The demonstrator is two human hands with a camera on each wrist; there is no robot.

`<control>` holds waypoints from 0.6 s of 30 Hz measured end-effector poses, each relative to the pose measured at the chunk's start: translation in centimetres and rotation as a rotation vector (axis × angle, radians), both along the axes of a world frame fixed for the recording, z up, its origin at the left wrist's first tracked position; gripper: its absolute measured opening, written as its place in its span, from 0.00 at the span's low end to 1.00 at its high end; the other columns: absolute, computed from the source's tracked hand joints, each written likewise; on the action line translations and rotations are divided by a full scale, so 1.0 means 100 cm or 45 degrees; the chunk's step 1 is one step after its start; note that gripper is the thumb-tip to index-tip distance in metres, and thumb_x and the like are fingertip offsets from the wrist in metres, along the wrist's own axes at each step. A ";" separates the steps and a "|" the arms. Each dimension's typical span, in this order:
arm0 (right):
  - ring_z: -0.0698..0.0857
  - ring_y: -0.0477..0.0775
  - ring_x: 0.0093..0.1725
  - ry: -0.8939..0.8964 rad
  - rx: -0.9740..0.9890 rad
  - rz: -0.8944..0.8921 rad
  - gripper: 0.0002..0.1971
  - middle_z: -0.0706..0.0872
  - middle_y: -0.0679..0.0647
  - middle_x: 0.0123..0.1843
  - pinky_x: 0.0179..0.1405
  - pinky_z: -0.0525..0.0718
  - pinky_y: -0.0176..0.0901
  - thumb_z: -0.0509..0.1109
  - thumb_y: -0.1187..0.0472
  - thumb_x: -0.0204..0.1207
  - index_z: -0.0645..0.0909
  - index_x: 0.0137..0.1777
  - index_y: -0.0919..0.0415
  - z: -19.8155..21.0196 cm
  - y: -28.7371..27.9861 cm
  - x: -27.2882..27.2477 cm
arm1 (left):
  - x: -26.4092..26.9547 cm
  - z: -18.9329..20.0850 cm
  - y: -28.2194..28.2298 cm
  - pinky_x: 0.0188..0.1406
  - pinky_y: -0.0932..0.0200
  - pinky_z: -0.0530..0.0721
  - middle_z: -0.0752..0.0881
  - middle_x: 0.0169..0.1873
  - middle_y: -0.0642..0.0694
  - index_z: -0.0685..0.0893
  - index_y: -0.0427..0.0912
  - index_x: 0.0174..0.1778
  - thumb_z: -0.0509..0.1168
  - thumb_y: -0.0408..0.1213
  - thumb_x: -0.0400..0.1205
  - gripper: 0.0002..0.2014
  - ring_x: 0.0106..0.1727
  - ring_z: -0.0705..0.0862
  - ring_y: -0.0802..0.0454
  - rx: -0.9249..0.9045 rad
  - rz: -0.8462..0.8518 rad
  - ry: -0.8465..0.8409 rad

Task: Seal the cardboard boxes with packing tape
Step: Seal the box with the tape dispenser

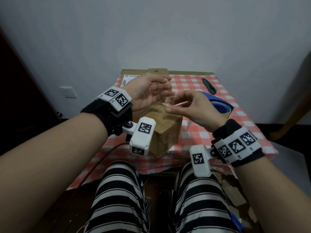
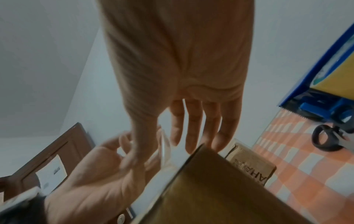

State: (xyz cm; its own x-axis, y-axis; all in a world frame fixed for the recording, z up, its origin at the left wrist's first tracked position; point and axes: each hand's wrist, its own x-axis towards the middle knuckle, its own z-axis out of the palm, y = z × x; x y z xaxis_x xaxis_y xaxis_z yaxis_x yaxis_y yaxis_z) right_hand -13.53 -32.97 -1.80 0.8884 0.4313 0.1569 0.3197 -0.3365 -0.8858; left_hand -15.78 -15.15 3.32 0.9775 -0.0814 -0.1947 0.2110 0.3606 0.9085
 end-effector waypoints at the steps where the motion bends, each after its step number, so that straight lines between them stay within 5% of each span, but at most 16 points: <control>1: 0.90 0.52 0.51 0.002 0.032 -0.056 0.25 0.91 0.52 0.49 0.54 0.89 0.52 0.83 0.42 0.60 0.85 0.51 0.57 -0.003 0.001 0.001 | 0.000 -0.001 -0.002 0.29 0.65 0.87 0.80 0.42 0.38 0.82 0.34 0.55 0.62 0.27 0.82 0.08 0.45 0.88 0.41 -0.005 0.002 0.001; 5: 0.91 0.57 0.48 0.080 0.130 -0.151 0.07 0.92 0.58 0.45 0.52 0.90 0.56 0.75 0.57 0.77 0.85 0.44 0.60 -0.006 0.004 0.001 | 0.001 -0.006 -0.004 0.33 0.66 0.88 0.83 0.47 0.37 0.83 0.34 0.55 0.62 0.26 0.81 0.09 0.51 0.90 0.40 -0.029 0.034 -0.003; 10: 0.91 0.55 0.42 0.112 0.160 -0.167 0.05 0.91 0.60 0.45 0.43 0.91 0.47 0.70 0.62 0.81 0.78 0.47 0.63 -0.005 0.006 -0.002 | 0.000 -0.009 -0.010 0.29 0.67 0.86 0.81 0.49 0.39 0.80 0.34 0.59 0.57 0.20 0.81 0.14 0.41 0.90 0.48 0.062 0.134 -0.083; 14: 0.91 0.51 0.38 0.178 0.230 -0.225 0.05 0.91 0.62 0.42 0.37 0.90 0.43 0.67 0.67 0.83 0.75 0.45 0.64 -0.005 0.006 -0.004 | 0.007 -0.017 -0.008 0.61 0.49 0.86 0.81 0.47 0.43 0.82 0.37 0.56 0.58 0.16 0.79 0.17 0.49 0.84 0.49 0.283 0.225 -0.156; 18: 0.89 0.52 0.40 0.343 0.338 -0.201 0.03 0.91 0.62 0.44 0.36 0.89 0.43 0.68 0.65 0.82 0.76 0.50 0.61 -0.003 0.005 -0.005 | 0.006 -0.024 0.001 0.53 0.59 0.86 0.83 0.51 0.43 0.84 0.41 0.53 0.63 0.17 0.78 0.16 0.53 0.83 0.51 0.641 0.068 -0.096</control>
State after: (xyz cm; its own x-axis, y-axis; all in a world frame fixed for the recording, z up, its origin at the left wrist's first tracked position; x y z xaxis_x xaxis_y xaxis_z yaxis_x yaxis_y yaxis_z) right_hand -14.07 -32.45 -2.15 0.9650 0.2623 -0.0027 0.0274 -0.1111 -0.9934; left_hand -15.14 -15.08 0.94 0.9906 0.0544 -0.1254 0.1311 -0.1175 0.9844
